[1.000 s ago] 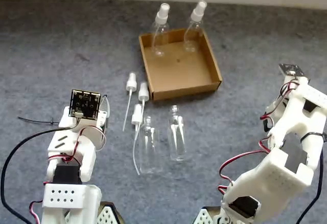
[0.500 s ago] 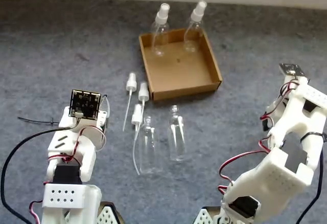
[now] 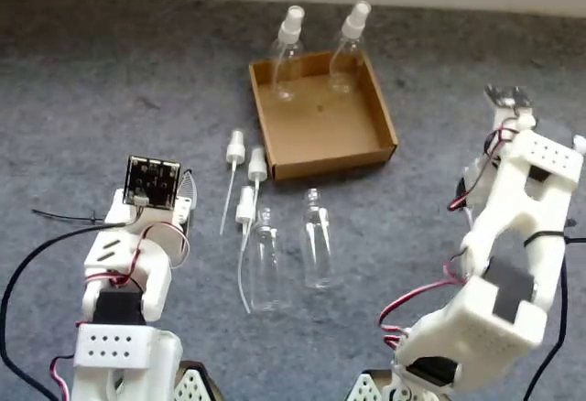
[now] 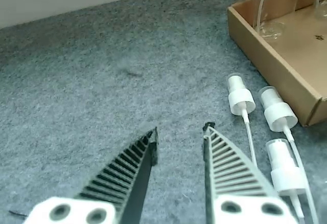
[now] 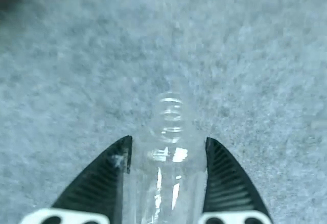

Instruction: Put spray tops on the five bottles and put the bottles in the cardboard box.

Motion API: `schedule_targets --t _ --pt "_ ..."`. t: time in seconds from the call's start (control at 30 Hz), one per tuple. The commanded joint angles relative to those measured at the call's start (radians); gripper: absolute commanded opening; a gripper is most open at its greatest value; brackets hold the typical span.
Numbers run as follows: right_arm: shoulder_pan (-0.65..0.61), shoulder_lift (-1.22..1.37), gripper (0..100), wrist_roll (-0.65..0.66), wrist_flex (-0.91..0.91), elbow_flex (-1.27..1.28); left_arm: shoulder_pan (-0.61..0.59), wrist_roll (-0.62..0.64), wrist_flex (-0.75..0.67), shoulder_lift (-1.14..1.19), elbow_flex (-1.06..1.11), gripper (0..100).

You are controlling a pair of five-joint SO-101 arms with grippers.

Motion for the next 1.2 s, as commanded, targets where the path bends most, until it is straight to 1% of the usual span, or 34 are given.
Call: schedule_targets --t 0.0,0.1,0.2,0.33,0.5,0.6,0.8,0.87,0.9,1.03,1.17 --pt "-0.119 -0.257 5.9 -0.058 0.005 0.019 -0.012 0.023 0.054 0.249 -0.208 14" --pt "-0.209 -0.426 5.9 -0.083 -0.022 0.154 -0.005 0.025 0.101 0.489 -0.374 14" --pt "-0.272 -0.588 5.9 -0.084 -0.094 0.326 0.012 0.023 0.155 0.733 -0.567 15" --pt "-0.349 -0.797 5.8 -0.078 -0.182 0.573 0.051 0.023 0.249 1.043 -0.846 20" --pt "-0.41 -1.006 5.8 -0.078 -0.228 0.789 0.074 0.029 0.299 1.365 -1.162 17" --pt "-0.456 -1.075 5.8 -0.08 -0.228 0.863 0.091 0.075 0.33 1.532 -1.339 17" --pt "-0.486 -1.118 5.8 -0.083 -0.228 0.931 0.15 0.087 0.44 1.782 -1.635 17" --pt "-0.486 -1.121 5.8 -0.083 -0.228 0.938 0.148 0.126 0.462 1.845 -1.699 17" --pt "-0.486 -1.121 5.8 -0.083 -0.228 0.937 0.145 0.143 0.465 1.874 -1.725 17" --pt "-0.486 -1.121 5.8 -0.083 -0.228 0.937 0.131 0.144 0.465 1.975 -1.794 17" --pt "-0.486 -1.121 5.8 -0.083 -0.228 0.937 0.131 0.144 0.465 2.035 -1.816 17"
